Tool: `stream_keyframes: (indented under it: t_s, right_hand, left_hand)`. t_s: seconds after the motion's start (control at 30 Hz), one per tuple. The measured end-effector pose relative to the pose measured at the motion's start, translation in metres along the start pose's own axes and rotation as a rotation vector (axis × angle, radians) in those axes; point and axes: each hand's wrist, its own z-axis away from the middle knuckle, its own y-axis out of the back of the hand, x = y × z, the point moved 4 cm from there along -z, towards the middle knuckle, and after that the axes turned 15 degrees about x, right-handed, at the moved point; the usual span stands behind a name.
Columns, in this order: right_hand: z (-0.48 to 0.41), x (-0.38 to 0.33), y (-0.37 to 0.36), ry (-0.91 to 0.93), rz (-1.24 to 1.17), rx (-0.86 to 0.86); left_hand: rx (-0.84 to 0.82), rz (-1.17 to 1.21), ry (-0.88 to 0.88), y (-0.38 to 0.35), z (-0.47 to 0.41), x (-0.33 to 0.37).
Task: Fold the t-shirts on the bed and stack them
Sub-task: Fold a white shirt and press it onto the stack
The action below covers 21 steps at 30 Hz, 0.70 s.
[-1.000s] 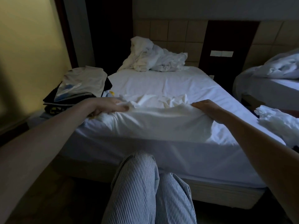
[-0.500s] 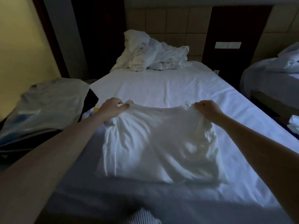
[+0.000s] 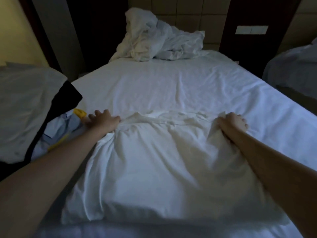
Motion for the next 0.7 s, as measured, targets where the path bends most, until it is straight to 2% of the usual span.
stream_keyframes:
  t_s: [0.1,0.2,0.23,0.3,0.37,0.43,0.5,0.6,0.7]
  right_hand:
    - [-0.008,-0.005,0.002,0.069,-0.092,0.027]
    - [-0.02,0.001,0.013,0.012,-0.219,0.133]
    - [-0.023,0.004,0.013,0.004,-0.23,0.136]
    - [-0.023,0.01,0.01,0.01,-0.226,0.095]
    - [-0.022,0.012,0.013,-0.018,-0.25,0.079]
    - [-0.021,0.017,0.023,-0.075,-0.285,0.084]
    - [-0.013,0.028,0.04,-0.08,-0.262,0.032]
    - [0.024,0.055,0.069,-0.065,-0.157,-0.098]
    - [0.073,0.072,0.101,-0.042,-0.158,-0.152]
  left_hand:
    - [0.022,0.254,-0.154,0.006,-0.01,0.01]
    - [0.222,0.402,-0.166,0.026,-0.028,0.01]
    - [0.225,0.435,-0.152,0.027,-0.033,0.008]
    - [0.074,0.488,-0.121,0.014,-0.035,0.004]
    - [-0.006,0.52,-0.032,0.001,-0.032,-0.004]
    - [0.085,0.593,0.142,0.001,-0.026,-0.02]
    - [0.135,0.555,0.258,0.005,-0.014,-0.04]
    - [0.087,0.522,0.311,0.016,0.025,-0.064]
    - [-0.052,0.689,0.35,0.043,0.082,-0.064]
